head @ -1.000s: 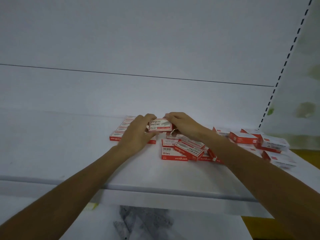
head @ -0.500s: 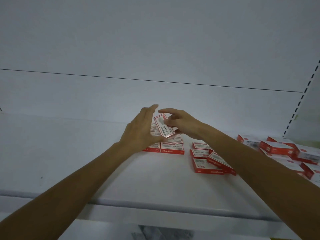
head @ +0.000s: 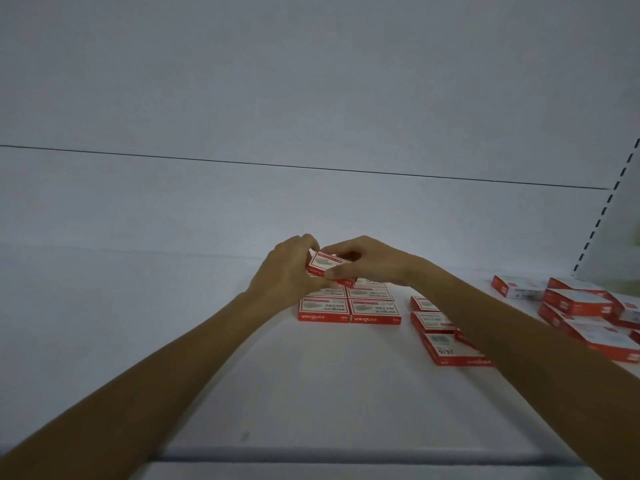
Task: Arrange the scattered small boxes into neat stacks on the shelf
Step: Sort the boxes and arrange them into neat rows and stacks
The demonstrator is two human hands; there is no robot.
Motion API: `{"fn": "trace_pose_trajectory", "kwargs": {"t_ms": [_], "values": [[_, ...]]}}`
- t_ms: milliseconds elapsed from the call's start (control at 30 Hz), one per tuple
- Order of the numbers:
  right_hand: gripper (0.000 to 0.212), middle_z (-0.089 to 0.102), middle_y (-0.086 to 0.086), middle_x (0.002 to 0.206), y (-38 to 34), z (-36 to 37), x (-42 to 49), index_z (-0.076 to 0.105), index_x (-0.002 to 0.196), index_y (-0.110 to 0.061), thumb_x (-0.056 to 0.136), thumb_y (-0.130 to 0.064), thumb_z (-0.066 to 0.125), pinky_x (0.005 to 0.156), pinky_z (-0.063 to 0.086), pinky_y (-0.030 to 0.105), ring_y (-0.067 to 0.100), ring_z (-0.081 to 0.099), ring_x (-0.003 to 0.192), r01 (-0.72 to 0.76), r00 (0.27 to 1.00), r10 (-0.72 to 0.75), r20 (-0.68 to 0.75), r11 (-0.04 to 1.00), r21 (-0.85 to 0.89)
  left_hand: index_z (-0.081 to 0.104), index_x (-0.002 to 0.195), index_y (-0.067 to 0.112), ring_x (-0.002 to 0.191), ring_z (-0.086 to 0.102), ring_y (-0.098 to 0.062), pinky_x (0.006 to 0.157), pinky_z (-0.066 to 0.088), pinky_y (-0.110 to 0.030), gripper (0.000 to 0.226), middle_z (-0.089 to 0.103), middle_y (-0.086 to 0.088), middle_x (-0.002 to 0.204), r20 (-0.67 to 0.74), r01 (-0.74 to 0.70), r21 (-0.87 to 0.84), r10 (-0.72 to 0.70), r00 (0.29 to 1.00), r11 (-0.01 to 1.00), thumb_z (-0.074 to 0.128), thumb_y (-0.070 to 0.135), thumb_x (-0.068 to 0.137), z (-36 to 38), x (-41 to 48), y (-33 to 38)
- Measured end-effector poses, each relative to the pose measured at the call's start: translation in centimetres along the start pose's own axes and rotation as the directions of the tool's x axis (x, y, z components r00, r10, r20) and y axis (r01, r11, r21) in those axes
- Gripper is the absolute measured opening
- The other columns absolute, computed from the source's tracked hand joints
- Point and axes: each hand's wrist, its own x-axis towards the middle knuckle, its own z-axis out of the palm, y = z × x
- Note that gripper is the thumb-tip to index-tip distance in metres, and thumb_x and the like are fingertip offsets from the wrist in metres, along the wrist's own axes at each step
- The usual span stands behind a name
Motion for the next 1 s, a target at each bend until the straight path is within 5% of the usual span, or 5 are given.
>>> {"fn": "trace_pose_trajectory", "kwargs": {"t_ms": [200,400,600,1000], "values": [[0.036,0.064,0.005,0.111,1.6,0.8,2.6,0.059,0.115,-0.011,0.084,-0.028,0.064,0.076,0.044,0.019,0.014,0.057,0.089,0.0,0.97,-0.071,-0.232,0.956,-0.294,0.055,0.111,0.016,0.088,0.057,-0.013,0.08,0.051,-0.03,0.035,0.063,0.001,0.105,0.061,0.073,0.049,-0.076,0.995,0.996,0.06,0.039,0.085,0.1,0.4,-2.7],[0.026,0.065,0.005,0.106,3.7,2.1,5.2,0.06,0.108,-0.013,0.092,-0.031,0.052,0.077,0.05,0.03,0.016,0.058,0.085,-0.048,0.983,-0.033,-0.183,0.905,-0.422,0.067,0.104,0.015,0.099,0.059,-0.02,0.087,0.046,-0.033,0.035,0.064,-0.003,0.108,0.168,0.078,0.168,-0.107,0.98,0.983,0.05,0.042,0.09,0.9,-0.1,-4.2],[0.032,0.056,0.005,0.117,3.8,2.5,6.9,0.062,0.121,-0.02,0.093,-0.03,0.049,0.083,0.048,0.032,0.02,0.056,0.101,-0.099,0.964,-0.03,-0.263,0.881,-0.463,0.066,0.102,0.012,0.094,0.058,-0.022,0.082,0.043,-0.033,0.037,0.064,-0.006,0.102,0.16,0.067,0.157,-0.093,0.983,0.985,0.046,0.041,0.092,1.2,0.0,-4.3],[0.02,0.06,0.008,0.101,4.3,2.7,7.9,0.061,0.095,-0.008,0.087,-0.026,0.062,0.074,0.044,0.025,0.019,0.056,0.088,-0.114,0.94,-0.026,-0.341,0.916,-0.384,0.063,0.102,0.01,0.092,0.056,-0.019,0.08,0.042,-0.03,0.037,0.062,-0.006,0.101,0.146,0.054,0.18,-0.081,0.986,0.982,0.044,0.04,0.093,1.7,-0.1,-4.3]]}}
